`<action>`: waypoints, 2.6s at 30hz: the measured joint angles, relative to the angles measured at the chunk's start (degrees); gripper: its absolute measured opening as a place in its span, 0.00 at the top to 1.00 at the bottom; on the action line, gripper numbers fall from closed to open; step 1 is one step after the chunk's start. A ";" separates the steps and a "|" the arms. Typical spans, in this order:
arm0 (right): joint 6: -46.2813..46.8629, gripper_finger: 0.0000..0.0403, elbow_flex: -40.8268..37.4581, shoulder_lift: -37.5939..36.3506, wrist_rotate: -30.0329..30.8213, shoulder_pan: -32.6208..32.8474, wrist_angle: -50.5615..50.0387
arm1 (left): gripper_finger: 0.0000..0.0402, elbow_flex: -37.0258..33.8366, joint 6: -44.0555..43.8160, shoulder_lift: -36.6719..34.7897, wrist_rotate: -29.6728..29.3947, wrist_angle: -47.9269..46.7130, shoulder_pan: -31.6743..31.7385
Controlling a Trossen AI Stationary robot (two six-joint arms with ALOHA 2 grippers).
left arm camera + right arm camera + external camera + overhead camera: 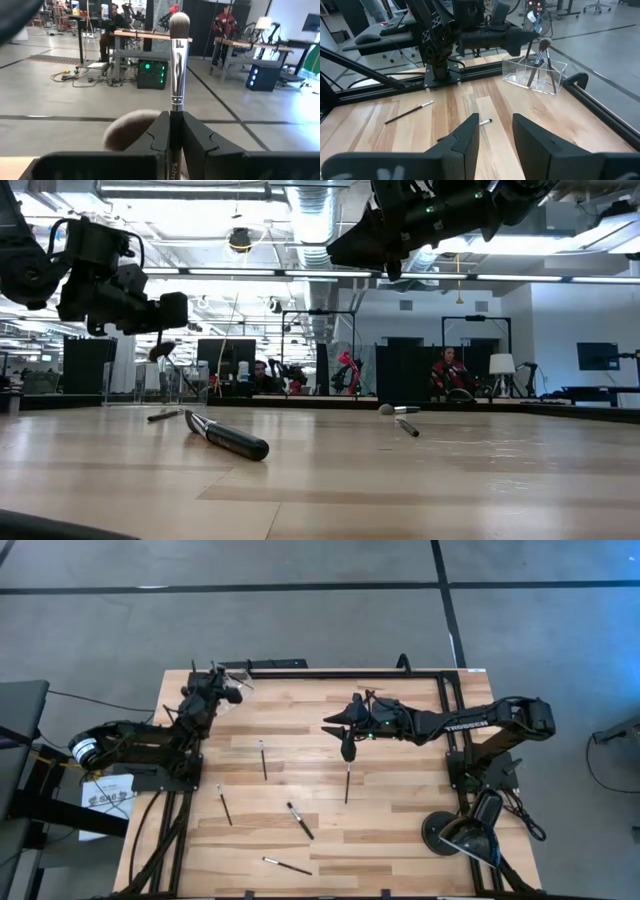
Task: Put items in baskets/containers
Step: Put the eyeshadow brush into the transparent bin
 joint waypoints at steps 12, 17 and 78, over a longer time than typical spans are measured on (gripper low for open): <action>-0.87 0.73 0.00 0.02 0.00 0.01 -0.15 | 0.93 -1.06 0.08 0.02 1.80 0.15 1.21; -0.89 0.73 0.00 0.02 0.02 0.32 -0.17 | 0.93 -1.06 2.32 0.02 -0.59 0.15 1.22; 0.16 0.73 0.00 0.02 0.07 -2.20 -3.98 | 0.84 2.14 8.41 -9.77 2.20 -4.32 -15.89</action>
